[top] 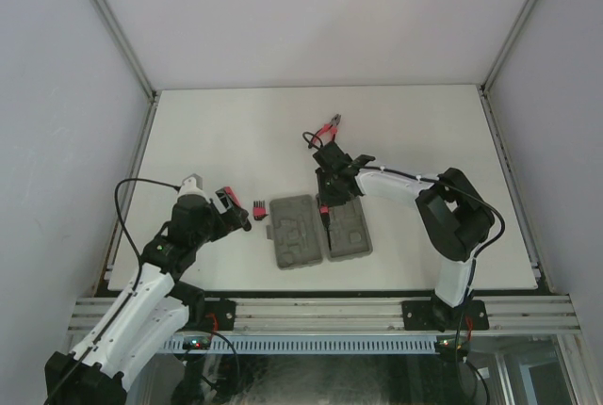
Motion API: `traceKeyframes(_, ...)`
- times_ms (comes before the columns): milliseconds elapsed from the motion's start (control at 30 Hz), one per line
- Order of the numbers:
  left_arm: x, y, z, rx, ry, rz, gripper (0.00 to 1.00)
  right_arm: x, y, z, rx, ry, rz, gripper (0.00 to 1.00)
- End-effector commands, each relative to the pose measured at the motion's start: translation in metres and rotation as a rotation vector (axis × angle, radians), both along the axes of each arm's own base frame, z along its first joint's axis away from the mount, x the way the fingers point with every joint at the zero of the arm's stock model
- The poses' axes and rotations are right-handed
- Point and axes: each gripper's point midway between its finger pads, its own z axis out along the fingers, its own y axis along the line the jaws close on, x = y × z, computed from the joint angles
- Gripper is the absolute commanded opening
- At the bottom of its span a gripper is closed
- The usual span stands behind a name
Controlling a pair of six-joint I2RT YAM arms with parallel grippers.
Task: Sort the tools into containers
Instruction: Place the screwdriver in the storage box.
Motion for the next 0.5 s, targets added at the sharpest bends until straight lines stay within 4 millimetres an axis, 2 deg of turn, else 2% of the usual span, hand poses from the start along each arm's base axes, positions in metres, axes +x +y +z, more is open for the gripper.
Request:
traceKeyframes(0, 0.002, -0.006, 0.0, -0.029, -0.013, -0.013, 0.93, 0.011, 0.009, 0.005, 0.008, -0.034, -0.008, 0.0)
traceKeyframes(167, 0.002, -0.007, 0.002, -0.033, -0.018, -0.019, 0.93, 0.012, 0.007, 0.0, -0.003, -0.032, -0.012, 0.05)
traceKeyframes(267, 0.002, -0.007, 0.002, -0.031, -0.019, -0.021, 0.93, 0.012, 0.009, 0.004, 0.008, -0.04, -0.011, 0.16)
traceKeyframes(467, 0.002, -0.008, 0.002, -0.03, -0.018, -0.024, 0.93, 0.012, 0.012, 0.019, 0.035, -0.064, -0.005, 0.3)
